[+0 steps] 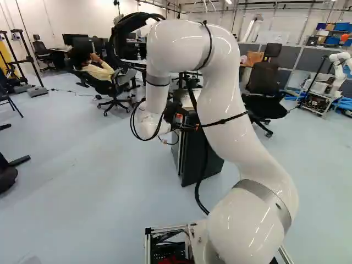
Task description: Grab a drink from the fridge
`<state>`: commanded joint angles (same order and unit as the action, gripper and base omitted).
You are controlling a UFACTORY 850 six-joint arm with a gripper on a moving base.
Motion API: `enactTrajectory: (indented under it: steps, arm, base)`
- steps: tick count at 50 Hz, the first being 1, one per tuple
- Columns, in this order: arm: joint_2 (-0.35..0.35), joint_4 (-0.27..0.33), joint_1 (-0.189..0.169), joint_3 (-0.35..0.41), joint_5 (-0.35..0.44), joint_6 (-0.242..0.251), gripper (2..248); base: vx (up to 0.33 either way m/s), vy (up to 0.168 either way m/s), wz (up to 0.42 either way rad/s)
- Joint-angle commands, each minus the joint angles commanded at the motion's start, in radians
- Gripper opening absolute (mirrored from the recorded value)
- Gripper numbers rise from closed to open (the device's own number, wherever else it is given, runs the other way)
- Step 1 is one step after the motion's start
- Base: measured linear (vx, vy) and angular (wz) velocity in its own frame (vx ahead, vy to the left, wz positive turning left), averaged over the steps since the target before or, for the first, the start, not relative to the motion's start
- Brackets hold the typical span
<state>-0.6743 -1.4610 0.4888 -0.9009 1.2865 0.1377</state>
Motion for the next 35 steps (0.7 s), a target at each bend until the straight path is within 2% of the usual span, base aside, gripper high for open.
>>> enactTrajectory:
  steps: [35]
  arm:
    - [-0.012,-0.050,-0.036,-0.024,0.044,0.000,247]
  base:
    - [0.000,0.000,0.000]
